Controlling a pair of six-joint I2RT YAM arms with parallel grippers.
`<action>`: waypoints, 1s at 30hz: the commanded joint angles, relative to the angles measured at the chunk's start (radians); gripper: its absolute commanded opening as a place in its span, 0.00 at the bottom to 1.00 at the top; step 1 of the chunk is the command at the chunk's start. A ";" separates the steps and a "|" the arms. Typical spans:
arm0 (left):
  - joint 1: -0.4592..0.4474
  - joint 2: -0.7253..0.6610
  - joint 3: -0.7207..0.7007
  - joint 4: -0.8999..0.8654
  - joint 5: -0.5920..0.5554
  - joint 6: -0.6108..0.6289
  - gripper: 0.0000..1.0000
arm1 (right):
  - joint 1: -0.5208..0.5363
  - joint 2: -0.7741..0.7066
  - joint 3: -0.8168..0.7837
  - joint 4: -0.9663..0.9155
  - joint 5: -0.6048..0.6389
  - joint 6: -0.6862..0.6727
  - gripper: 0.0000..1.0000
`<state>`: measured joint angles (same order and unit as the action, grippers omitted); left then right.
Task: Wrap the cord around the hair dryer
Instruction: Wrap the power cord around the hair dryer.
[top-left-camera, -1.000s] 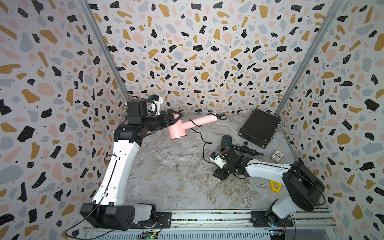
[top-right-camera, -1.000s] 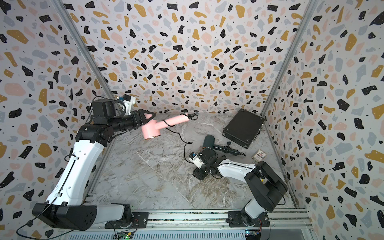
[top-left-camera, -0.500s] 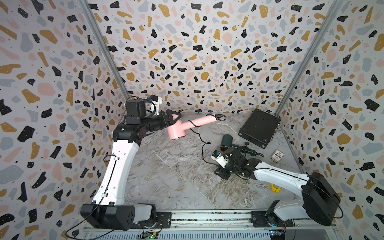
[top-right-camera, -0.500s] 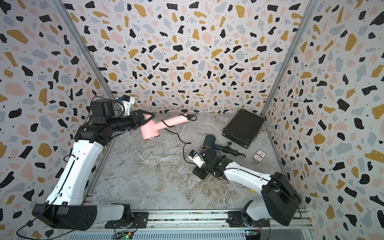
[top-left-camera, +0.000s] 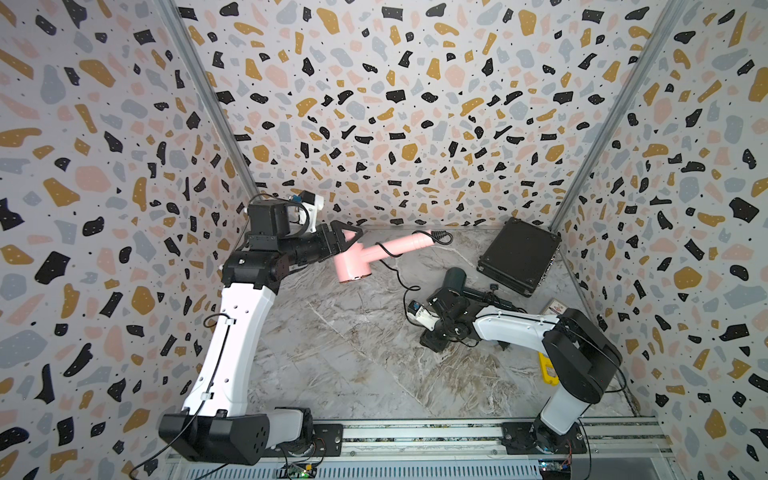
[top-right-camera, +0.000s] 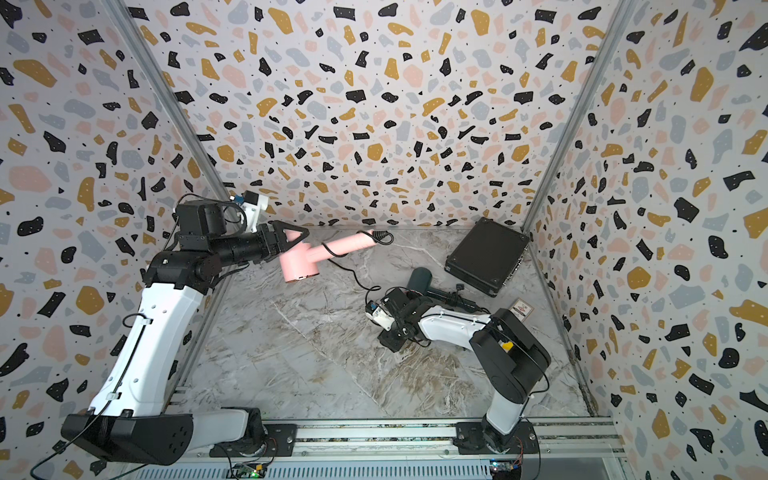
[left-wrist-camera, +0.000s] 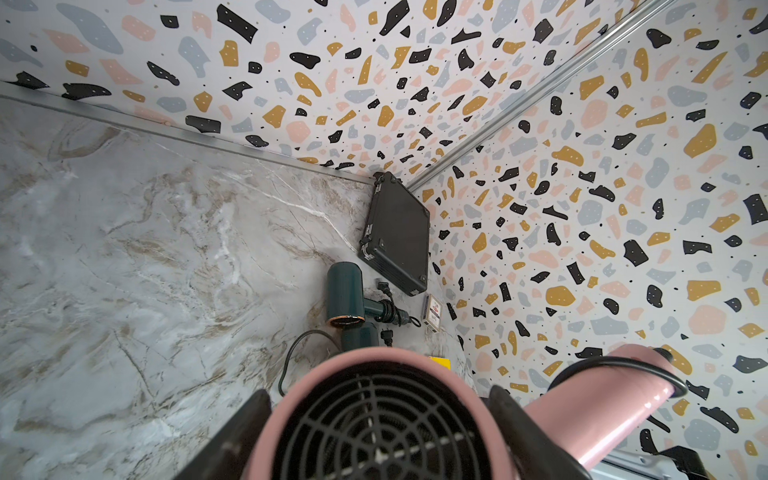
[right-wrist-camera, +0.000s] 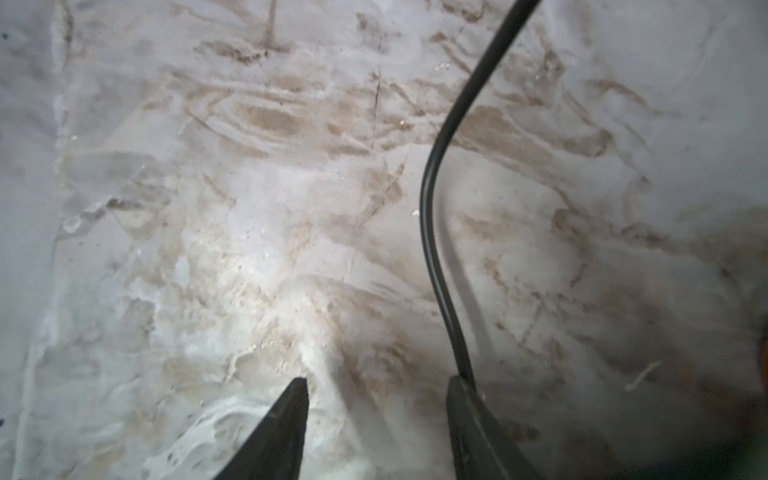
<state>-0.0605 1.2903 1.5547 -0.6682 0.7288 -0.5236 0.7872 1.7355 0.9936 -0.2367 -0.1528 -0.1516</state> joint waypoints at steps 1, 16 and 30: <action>0.010 -0.037 0.034 0.061 0.050 -0.008 0.00 | 0.000 0.012 0.031 -0.028 0.013 -0.025 0.50; 0.051 -0.033 -0.025 0.129 0.051 -0.053 0.00 | 0.000 -0.229 -0.104 -0.019 -0.063 0.053 0.00; 0.052 -0.054 0.003 0.095 0.079 -0.052 0.00 | -0.001 -0.024 0.122 -0.104 0.060 -0.077 0.54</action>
<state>-0.0120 1.2758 1.5208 -0.6273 0.7589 -0.5655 0.7876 1.6810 1.0687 -0.3092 -0.0978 -0.1963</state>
